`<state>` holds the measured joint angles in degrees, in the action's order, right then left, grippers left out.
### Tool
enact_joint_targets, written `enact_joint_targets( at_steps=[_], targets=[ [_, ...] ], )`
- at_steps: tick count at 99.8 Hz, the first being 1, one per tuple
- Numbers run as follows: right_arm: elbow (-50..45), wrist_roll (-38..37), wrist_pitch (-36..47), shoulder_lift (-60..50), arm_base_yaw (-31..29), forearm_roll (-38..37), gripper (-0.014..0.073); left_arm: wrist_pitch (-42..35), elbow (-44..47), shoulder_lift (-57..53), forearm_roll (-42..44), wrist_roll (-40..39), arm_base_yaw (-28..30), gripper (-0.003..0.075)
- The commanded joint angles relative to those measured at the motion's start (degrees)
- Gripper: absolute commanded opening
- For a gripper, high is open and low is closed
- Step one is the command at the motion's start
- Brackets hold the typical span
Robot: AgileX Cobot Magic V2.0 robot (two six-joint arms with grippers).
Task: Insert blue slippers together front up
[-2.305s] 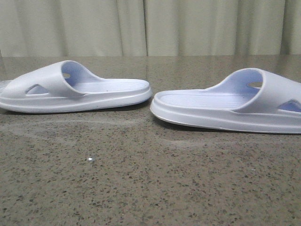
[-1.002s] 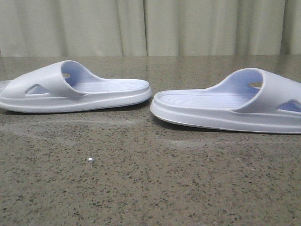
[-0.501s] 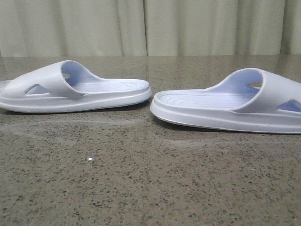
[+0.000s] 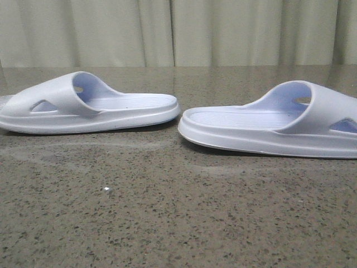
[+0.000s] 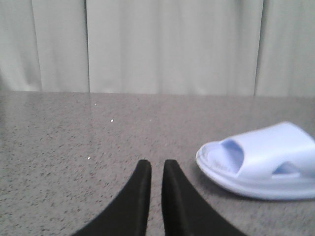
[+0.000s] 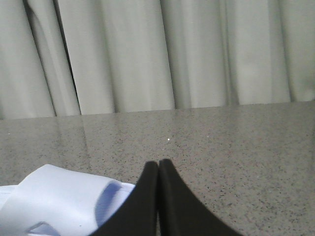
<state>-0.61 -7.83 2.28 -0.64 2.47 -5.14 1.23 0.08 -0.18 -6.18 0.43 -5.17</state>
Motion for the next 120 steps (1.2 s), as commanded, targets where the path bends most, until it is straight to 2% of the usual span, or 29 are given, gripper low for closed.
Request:
enact_joint_targets(
  at_steps=[1, 12, 26, 52, 65, 91, 101, 113, 120],
  targets=[
    [2.71, 0.35, 1.92, -1.12, -0.36, -0.08, -0.0106, -6.67, -0.43, -1.66, -9.25, -0.43, -0.01, 0.0015],
    [8.37, 0.35, -4.95, -1.12, -0.36, -0.08, -0.0106, -1.92, -4.29, -1.66, -12.48, -0.43, -0.01, 0.0015],
    [17.08, 0.35, -13.61, -0.07, -0.36, -0.08, -0.0101, 9.76, -13.17, 0.45, -12.49, -0.43, -0.01, 0.0015],
    [32.29, 0.35, -29.34, 9.18, -0.36, -0.08, -0.0076, 26.33, -30.19, 12.56, -12.83, -0.85, -0.01, 0.0015],
    [36.88, 0.35, -31.95, 14.79, -0.36, 0.02, -0.0078, 29.32, -34.68, 18.04, -14.05, -0.85, -0.01, 0.0015],
    [37.08, 0.35, -35.85, 19.76, -0.36, 2.24, -0.0075, 32.38, -34.71, 21.6, -16.42, -0.85, -0.01, 0.0024],
    [37.08, 0.35, -36.09, 20.51, -0.36, 3.95, -0.0019, 32.63, -34.14, 21.63, -19.94, -0.85, -0.01, 0.012],
    [37.08, 0.35, -36.09, 21.05, -0.36, 4.5, 0.0158, 32.6, -33.65, 21.63, -21.61, -0.85, -0.01, 0.0377],
    [37.08, 0.35, -35.71, 21.05, -0.36, 4.5, 0.024, 32.1, -33.65, 21.63, -22.05, -0.85, -0.01, 0.0483]
  ],
)
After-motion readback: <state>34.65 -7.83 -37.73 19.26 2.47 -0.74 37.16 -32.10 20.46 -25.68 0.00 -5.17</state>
